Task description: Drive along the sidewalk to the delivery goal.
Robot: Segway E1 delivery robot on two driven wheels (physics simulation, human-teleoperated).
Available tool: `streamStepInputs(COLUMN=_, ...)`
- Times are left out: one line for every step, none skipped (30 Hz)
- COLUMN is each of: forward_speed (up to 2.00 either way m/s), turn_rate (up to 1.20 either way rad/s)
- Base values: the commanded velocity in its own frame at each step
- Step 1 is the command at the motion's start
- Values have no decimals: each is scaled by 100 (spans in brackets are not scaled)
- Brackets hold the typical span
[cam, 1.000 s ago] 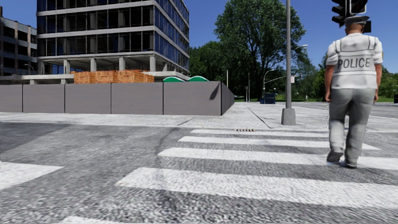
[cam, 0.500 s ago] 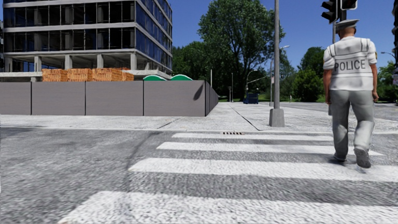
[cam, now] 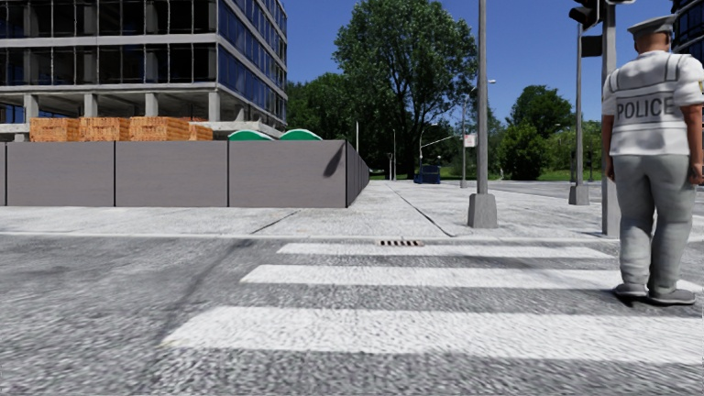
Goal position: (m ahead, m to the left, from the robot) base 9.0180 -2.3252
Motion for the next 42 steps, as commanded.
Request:
streamStepInputs(forward_speed=107, turn_rate=0)
streamStepInputs(forward_speed=107, turn_rate=0)
streamStepInputs(forward_speed=107, turn_rate=0)
streamStepInputs(forward_speed=107, turn_rate=0)
streamStepInputs(forward_speed=107, turn_rate=0)
streamStepInputs(forward_speed=107, turn_rate=0)
streamStepInputs(forward_speed=107, turn_rate=0)
streamStepInputs(forward_speed=107, turn_rate=0)
streamStepInputs(forward_speed=107, turn_rate=0)
streamStepInputs(forward_speed=107, turn_rate=0)
streamStepInputs(forward_speed=107, turn_rate=0)
streamStepInputs(forward_speed=107, turn_rate=0)
streamStepInputs(forward_speed=107, turn_rate=0)
streamStepInputs(forward_speed=107, turn_rate=0)
streamStepInputs(forward_speed=107, turn_rate=0)
streamStepInputs(forward_speed=107, turn_rate=0)
streamStepInputs(forward_speed=107, turn_rate=0)
streamStepInputs(forward_speed=107, turn_rate=0)
streamStepInputs(forward_speed=107, turn_rate=0)
streamStepInputs(forward_speed=107, turn_rate=0)
streamStepInputs(forward_speed=107, turn_rate=0)
streamStepInputs(forward_speed=107, turn_rate=0)
streamStepInputs(forward_speed=107, turn_rate=0)
streamStepInputs(forward_speed=107, turn_rate=0)
streamStepInputs(forward_speed=107, turn_rate=0)
streamStepInputs(forward_speed=107, turn_rate=0)
streamStepInputs(forward_speed=107, turn_rate=0)
streamStepInputs(forward_speed=107, turn_rate=0)
streamStepInputs(forward_speed=107, turn_rate=0)
streamStepInputs(forward_speed=107, turn_rate=0)
streamStepInputs(forward_speed=107, turn_rate=0)
streamStepInputs(forward_speed=107, turn_rate=0)
streamStepInputs(forward_speed=107, turn_rate=0)
streamStepInputs(forward_speed=107, turn_rate=0)
streamStepInputs(forward_speed=107, turn_rate=0)
streamStepInputs(forward_speed=107, turn_rate=0)
streamStepInputs(forward_speed=107, turn_rate=0)
streamStepInputs(forward_speed=107, turn_rate=0)
streamStepInputs(forward_speed=107, turn_rate=0)
streamStepInputs(forward_speed=107, turn_rate=0)
streamStepInputs(forward_speed=107, turn_rate=0)
streamStepInputs(forward_speed=107, turn_rate=0)
